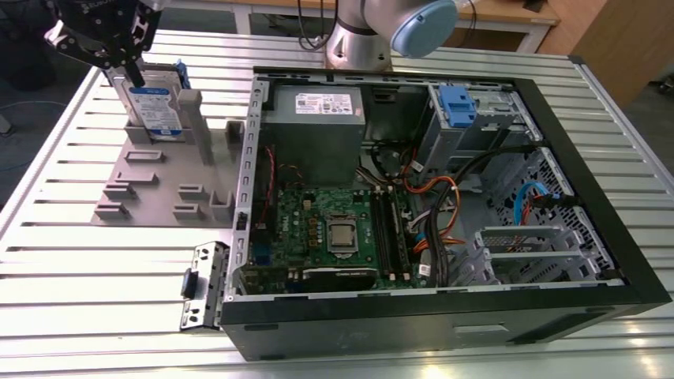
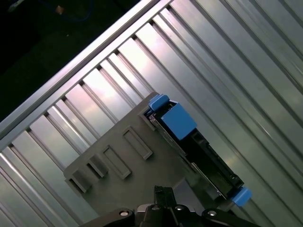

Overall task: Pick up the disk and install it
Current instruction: 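Pick up the disk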

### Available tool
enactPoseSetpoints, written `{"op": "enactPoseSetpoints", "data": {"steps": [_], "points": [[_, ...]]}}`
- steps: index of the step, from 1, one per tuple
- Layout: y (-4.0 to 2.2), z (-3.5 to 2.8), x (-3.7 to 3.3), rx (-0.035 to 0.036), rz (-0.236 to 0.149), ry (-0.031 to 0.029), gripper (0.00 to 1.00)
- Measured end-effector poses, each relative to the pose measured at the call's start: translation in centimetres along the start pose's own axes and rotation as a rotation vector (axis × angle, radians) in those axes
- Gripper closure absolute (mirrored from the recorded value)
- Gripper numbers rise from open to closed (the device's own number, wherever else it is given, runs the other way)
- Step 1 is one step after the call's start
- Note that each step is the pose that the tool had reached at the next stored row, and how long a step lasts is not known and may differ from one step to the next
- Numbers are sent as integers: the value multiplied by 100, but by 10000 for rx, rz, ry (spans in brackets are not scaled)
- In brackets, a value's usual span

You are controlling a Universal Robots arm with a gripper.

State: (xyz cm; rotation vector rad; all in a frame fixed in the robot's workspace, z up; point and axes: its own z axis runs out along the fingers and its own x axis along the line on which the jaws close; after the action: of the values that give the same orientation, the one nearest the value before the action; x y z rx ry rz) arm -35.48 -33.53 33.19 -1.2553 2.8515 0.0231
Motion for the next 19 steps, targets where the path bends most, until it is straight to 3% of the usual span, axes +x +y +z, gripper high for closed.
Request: {"op": "enactPoseSetpoints", "data": {"steps": [19], "points": [[0,0,0,-18,-721,5,90]]}}
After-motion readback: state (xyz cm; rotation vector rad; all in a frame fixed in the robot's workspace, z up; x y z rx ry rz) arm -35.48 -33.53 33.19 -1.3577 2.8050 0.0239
